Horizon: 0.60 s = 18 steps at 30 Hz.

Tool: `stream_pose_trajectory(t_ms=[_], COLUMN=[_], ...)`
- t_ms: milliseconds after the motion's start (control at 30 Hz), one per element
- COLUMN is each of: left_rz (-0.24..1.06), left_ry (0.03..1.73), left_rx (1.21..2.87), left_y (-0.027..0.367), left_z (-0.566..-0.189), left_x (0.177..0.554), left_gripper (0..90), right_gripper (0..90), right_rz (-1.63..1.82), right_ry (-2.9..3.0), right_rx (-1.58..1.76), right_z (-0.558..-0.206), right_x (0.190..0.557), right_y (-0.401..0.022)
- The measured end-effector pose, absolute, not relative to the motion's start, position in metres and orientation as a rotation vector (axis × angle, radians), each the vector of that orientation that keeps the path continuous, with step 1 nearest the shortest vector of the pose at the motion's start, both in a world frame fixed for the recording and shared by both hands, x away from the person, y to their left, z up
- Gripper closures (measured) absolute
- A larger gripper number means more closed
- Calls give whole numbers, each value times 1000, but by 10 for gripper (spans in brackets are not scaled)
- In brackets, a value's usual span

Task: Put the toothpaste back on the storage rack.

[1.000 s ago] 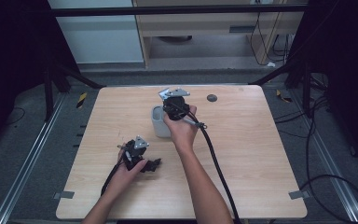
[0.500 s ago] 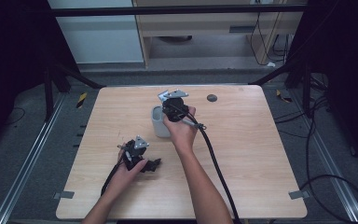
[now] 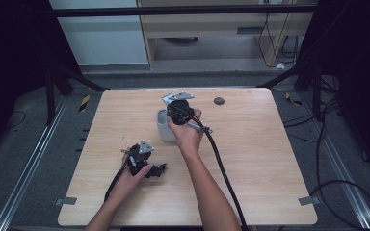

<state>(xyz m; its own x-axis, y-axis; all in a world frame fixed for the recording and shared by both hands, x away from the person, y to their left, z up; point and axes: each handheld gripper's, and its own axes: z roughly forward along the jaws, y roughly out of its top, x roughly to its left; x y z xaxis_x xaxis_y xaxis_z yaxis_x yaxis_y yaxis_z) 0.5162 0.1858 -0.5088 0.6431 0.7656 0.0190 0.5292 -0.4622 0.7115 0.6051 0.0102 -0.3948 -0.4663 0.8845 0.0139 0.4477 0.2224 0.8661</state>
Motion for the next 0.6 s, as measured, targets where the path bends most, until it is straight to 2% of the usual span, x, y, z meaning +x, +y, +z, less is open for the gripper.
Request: stream_pose_trajectory(t_ms=[600], left_rz=[443], left_ry=[1004], left_rx=[2174], left_y=[186], left_z=[-509], left_x=[516], left_gripper=[0], right_gripper=[703], right_rz=[1173], right_ry=[2040], right_rx=[1208], right_z=[-389], right_x=[600], right_y=[9])
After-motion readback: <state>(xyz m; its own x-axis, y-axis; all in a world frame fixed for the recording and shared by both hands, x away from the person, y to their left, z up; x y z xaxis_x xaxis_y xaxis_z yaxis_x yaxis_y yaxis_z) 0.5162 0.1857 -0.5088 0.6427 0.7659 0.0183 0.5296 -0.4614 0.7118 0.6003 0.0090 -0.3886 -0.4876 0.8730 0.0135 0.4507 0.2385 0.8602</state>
